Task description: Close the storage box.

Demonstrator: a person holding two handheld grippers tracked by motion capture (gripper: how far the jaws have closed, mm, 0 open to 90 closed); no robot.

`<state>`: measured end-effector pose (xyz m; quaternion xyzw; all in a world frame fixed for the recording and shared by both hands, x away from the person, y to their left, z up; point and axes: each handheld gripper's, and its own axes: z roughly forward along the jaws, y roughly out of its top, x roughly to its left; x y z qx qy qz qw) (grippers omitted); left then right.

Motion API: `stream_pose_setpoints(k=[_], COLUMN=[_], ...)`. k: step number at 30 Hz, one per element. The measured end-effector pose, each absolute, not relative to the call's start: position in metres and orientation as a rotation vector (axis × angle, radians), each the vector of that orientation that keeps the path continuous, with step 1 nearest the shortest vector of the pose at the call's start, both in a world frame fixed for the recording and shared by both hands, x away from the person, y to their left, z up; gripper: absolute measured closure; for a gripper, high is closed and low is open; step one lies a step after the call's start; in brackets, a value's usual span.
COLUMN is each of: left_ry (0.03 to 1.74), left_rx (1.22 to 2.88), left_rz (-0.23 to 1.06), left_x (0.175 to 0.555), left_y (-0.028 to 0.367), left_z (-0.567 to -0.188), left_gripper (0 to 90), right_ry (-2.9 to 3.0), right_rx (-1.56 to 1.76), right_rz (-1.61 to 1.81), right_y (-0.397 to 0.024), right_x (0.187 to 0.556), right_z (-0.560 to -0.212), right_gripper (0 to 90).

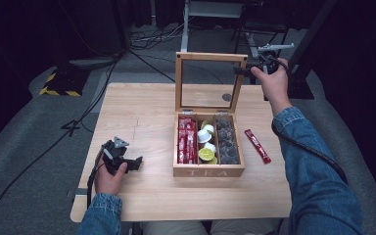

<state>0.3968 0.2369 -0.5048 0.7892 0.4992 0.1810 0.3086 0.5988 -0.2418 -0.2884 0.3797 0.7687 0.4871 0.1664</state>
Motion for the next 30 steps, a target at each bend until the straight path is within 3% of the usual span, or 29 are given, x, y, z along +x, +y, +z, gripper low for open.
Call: stream_pose_setpoints(k=[20, 25, 30], left_ry=[1.322, 1.322, 1.322], left_rx=[2.084, 2.084, 2.084], left_rz=[0.478, 0.478, 0.477], left_x=[0.397, 0.397, 0.397], left_y=[0.237, 0.237, 0.237], left_z=[-0.505, -0.505, -0.505], left_gripper=[2.5, 2.5, 2.5], right_ry=[2.278, 2.310, 2.335], right_rx=[0.954, 0.958, 0.937], right_rz=[1.371, 1.345, 1.309], right_y=[-0.244, -0.244, -0.242], right_x=[0.527, 0.518, 0.507], right_z=[-0.276, -0.279, -0.281], right_gripper=[51.0, 44.5, 43.7])
